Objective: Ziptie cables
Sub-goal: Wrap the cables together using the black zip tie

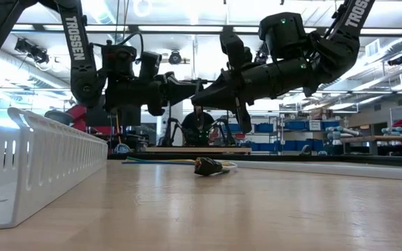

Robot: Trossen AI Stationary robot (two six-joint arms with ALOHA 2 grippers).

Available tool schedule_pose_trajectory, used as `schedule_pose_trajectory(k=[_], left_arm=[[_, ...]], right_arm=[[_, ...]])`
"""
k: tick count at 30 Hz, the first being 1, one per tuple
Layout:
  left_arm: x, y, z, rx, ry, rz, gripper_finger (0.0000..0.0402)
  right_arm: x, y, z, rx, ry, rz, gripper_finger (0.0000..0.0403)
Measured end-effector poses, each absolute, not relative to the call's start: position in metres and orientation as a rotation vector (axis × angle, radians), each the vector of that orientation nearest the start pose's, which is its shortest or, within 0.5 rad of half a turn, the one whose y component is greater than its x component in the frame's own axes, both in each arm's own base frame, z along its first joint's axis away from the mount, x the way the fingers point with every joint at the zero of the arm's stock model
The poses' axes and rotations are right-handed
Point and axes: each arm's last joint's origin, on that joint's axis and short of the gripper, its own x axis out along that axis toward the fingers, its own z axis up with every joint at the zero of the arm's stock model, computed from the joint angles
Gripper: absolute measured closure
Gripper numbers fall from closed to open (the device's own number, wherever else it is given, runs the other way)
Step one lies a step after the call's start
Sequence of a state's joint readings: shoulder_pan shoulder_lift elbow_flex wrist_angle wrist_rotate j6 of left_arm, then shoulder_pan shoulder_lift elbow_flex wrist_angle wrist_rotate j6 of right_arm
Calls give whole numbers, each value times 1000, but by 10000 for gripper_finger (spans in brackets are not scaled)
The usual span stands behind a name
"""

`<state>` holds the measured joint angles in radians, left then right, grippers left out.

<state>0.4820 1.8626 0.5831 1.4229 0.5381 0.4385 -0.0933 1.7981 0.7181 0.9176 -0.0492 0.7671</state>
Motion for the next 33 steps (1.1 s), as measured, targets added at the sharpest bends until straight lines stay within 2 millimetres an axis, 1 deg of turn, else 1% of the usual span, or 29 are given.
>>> schedule_pose_trajectory(k=[10, 22, 33], left_arm=[[286, 134, 152, 505, -135, -39, 401], [286, 134, 152, 503, -135, -42, 401], [286, 133, 151, 505, -133, -73, 401]], right_arm=[[342, -31, 157, 770, 139, -101, 403], [341, -34, 156, 803, 145, -125, 403], [340, -41, 155, 823, 143, -148, 403]])
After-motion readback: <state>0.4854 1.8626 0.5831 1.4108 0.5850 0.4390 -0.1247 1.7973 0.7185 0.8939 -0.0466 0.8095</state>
